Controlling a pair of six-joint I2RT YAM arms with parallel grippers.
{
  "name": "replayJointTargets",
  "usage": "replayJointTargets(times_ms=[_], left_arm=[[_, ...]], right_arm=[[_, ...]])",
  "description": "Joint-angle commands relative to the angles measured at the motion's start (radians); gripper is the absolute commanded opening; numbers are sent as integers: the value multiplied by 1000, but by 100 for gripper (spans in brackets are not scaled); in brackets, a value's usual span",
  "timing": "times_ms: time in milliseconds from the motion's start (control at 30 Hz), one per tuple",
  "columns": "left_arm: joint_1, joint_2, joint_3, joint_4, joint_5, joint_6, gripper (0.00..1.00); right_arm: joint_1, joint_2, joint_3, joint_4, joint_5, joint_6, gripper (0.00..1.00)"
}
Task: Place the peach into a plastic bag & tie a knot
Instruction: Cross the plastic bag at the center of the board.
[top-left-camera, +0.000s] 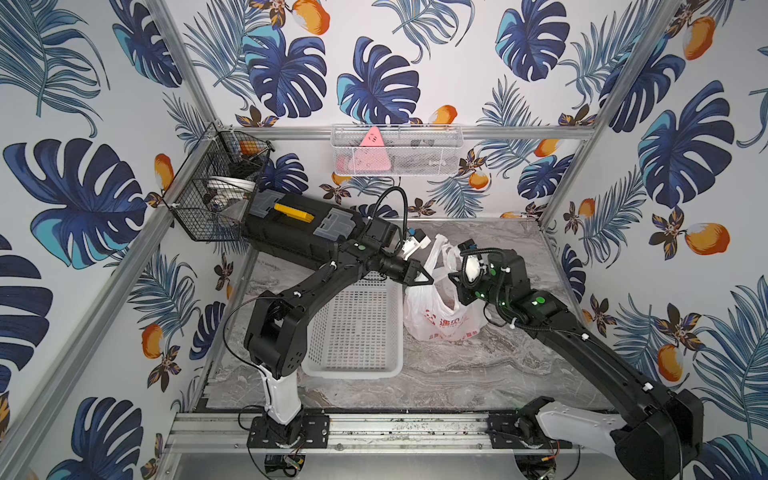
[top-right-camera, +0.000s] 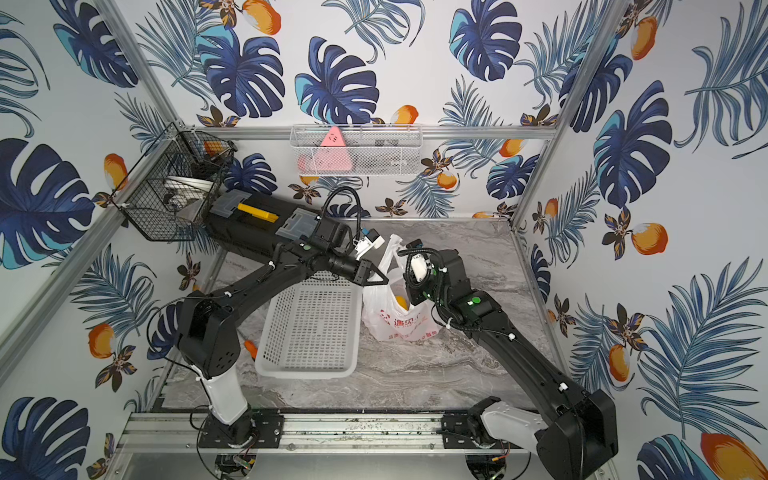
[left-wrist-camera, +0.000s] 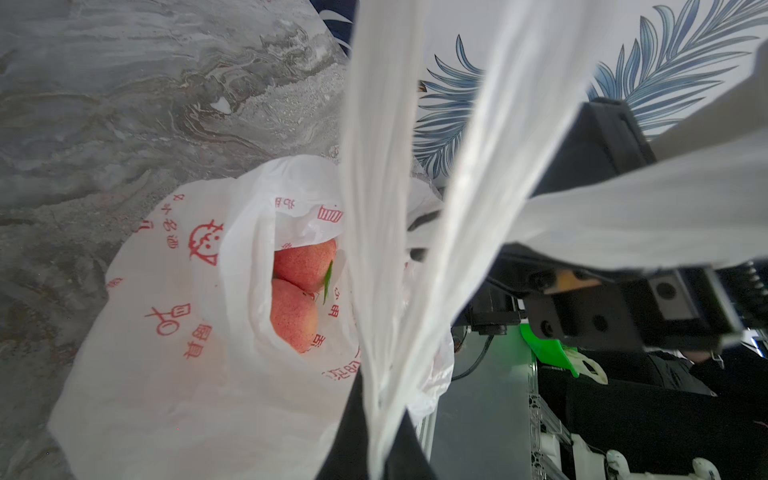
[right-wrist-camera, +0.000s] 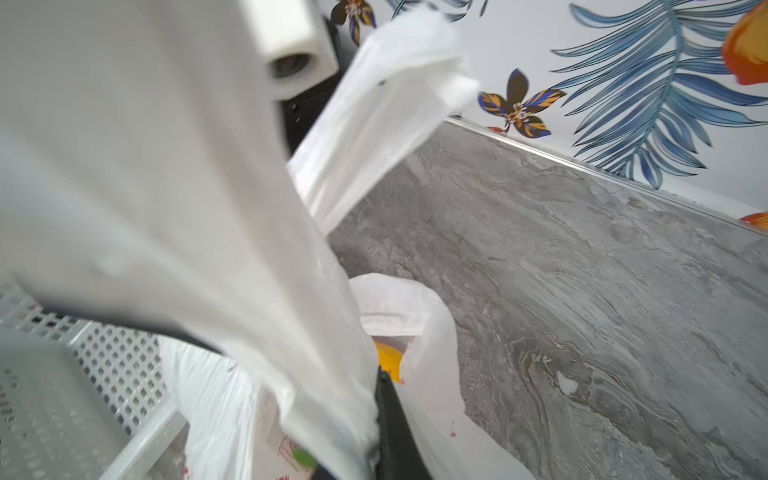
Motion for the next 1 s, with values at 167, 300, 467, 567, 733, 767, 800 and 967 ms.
replayJointTargets(times_ms=[167,300,467,567,733,767,800,967], left_arm=[[6,20,14,-56,111,84,25],[9,1,-4,-49,112,99,32],[28,-28,-20,-8,117,80,39],[29,-28,-2,-19,101,89,52],[28,-25,8,37,100,33,58],[27,-23,16,40,99,31,58],[27,-20,21,48,99,22,58],[16,-26,24,119,125,-29,64]], right_arm=[[43,73,88,-137,-20,-108,10],[46,87,108,-152,-29,-117,10],[48,98,126,-183,-39,-121,10],[48,99,126,-187,-41,-121,10],[49,103,165,-193,-54,-117,9],[49,103,169,-196,-56,-116,9],[49,105,170,-197,-57,-116,9],[49,113,175,-200,-57,-116,9]])
